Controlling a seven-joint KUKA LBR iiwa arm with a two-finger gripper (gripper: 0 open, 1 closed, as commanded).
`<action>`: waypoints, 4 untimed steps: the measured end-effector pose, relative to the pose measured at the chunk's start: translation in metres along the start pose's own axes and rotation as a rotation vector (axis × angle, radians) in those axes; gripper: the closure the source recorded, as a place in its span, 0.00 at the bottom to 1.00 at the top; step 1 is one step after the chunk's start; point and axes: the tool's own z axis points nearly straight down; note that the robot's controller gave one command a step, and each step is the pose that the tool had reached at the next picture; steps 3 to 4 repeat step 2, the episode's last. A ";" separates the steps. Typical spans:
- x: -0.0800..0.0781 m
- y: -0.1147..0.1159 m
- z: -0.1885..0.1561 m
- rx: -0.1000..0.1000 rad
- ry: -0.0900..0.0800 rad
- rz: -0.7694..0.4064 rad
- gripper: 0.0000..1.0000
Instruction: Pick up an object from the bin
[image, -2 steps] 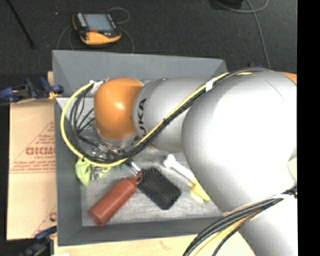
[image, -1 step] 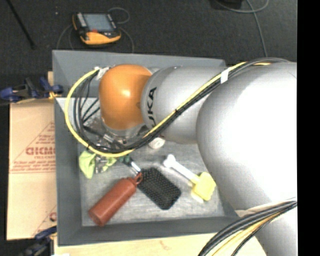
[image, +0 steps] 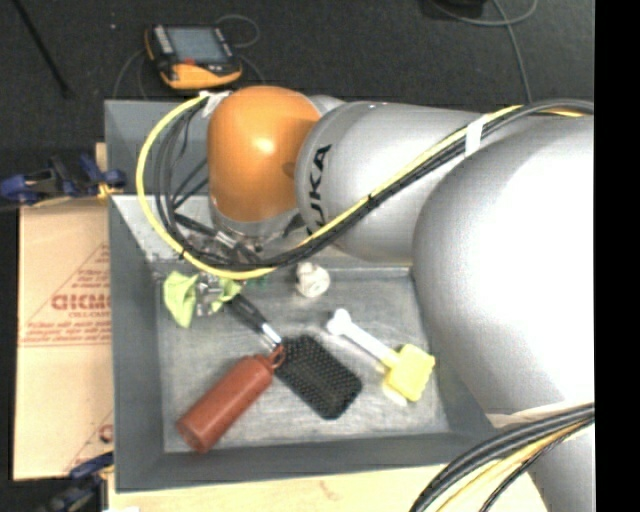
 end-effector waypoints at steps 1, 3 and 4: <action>0.025 0.005 -0.046 0.004 0.012 -0.014 1.00; 0.030 0.008 -0.070 0.002 0.007 -0.017 1.00; 0.030 0.008 -0.070 0.002 0.007 -0.017 1.00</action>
Offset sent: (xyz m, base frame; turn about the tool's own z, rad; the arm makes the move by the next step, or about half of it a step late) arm 0.0045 0.0124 0.0701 -0.0161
